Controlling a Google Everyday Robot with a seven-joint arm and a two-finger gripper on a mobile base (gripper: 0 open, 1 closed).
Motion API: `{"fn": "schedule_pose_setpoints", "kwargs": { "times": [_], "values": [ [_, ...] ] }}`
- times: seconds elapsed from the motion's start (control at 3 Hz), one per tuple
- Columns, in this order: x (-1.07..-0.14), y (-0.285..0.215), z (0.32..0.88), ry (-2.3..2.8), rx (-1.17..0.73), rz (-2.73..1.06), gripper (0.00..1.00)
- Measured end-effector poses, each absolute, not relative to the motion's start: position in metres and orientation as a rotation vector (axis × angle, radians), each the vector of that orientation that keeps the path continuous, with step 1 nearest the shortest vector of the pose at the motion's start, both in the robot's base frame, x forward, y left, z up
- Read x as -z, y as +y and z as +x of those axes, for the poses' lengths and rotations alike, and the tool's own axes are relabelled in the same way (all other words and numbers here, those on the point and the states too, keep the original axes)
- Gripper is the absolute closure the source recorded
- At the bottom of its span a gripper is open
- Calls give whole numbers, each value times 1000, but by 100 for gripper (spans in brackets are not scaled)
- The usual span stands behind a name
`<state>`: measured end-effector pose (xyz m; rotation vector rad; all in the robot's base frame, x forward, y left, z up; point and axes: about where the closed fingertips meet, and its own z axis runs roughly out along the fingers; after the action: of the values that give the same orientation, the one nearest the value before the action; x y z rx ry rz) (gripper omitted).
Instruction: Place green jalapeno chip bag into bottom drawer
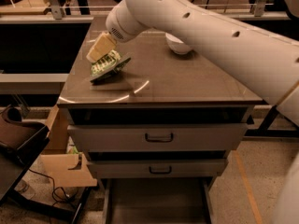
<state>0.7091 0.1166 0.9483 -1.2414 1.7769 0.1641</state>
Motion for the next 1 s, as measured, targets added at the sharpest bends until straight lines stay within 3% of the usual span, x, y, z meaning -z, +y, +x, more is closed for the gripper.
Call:
{"fn": "schedule_pose_setpoints", "kwargs": {
  "times": [0.67, 1.0],
  "values": [
    [-891, 143, 717, 1820, -291, -1265, 0],
    [-870, 151, 716, 1820, -328, -1267, 18]
  ]
}}
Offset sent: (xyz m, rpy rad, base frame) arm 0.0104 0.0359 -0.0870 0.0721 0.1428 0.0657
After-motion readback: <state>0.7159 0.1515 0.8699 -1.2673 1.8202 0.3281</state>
